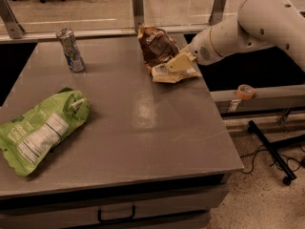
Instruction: Pick brown chip bag
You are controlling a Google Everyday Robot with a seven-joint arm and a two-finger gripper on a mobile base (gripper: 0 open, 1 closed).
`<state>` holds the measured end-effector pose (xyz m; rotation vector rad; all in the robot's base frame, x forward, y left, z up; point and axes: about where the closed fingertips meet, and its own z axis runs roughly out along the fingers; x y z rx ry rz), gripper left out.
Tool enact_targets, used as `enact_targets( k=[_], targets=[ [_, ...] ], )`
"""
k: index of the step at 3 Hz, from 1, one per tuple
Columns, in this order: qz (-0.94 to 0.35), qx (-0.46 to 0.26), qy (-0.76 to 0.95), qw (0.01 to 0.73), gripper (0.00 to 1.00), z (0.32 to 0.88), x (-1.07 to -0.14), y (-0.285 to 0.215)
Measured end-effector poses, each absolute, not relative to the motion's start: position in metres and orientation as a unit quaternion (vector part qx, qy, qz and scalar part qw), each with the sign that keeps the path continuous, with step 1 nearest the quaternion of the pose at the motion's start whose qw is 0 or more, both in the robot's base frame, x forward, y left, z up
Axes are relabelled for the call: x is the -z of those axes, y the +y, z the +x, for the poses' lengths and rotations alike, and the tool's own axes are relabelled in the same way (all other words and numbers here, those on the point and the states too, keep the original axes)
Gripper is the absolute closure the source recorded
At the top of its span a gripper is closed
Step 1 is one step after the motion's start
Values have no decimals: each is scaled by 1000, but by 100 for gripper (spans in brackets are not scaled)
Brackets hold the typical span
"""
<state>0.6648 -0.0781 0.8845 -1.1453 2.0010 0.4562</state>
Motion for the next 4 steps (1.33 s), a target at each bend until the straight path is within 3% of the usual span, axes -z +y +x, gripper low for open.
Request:
enact_targets(
  k=[1, 2, 4],
  targets=[
    [-469, -175, 749, 434, 88, 660, -930, -75],
    [-503, -174, 705, 470, 100, 651, -973, -69],
    [-537, -178, 650, 508, 100, 637, -1007, -63]
  ],
)
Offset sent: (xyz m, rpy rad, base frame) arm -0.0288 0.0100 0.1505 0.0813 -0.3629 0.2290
